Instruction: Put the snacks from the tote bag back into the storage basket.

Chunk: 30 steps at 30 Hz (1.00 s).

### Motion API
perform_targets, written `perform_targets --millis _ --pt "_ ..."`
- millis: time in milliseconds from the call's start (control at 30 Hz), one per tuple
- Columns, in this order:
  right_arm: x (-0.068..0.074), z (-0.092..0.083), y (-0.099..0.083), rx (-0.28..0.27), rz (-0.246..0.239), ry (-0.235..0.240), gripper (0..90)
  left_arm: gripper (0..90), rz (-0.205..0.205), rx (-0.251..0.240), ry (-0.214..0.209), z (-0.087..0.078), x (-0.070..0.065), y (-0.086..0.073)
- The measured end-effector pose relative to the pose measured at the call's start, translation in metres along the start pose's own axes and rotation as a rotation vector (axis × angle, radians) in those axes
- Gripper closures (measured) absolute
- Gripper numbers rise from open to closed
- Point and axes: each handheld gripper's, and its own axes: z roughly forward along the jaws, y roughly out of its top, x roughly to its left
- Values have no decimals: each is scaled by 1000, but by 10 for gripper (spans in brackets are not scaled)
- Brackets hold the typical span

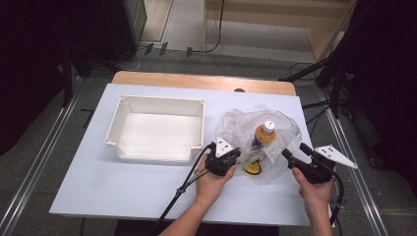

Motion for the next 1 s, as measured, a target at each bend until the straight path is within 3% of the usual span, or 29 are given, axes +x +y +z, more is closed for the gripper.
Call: perform_targets --millis 167,367,567,733,867,1000 --pt "2 -15 8 -30 11 -4 295 900 -1 -1 1 0 0 0" --pt "1 -26 15 -67 38 -52 331 900 6 1 4 0 -1 0" --pt "6 -34 28 -149 54 -56 360 900 12 6 5 1 -2 0" --pt "8 -29 34 -175 65 -50 365 900 16 5 6 1 -3 0" --pt "7 -19 39 -190 87 -72 366 900 18 -1 5 0 -2 0" --pt "6 -6 42 -190 88 -39 404 900 18 -5 7 0 -3 -1"
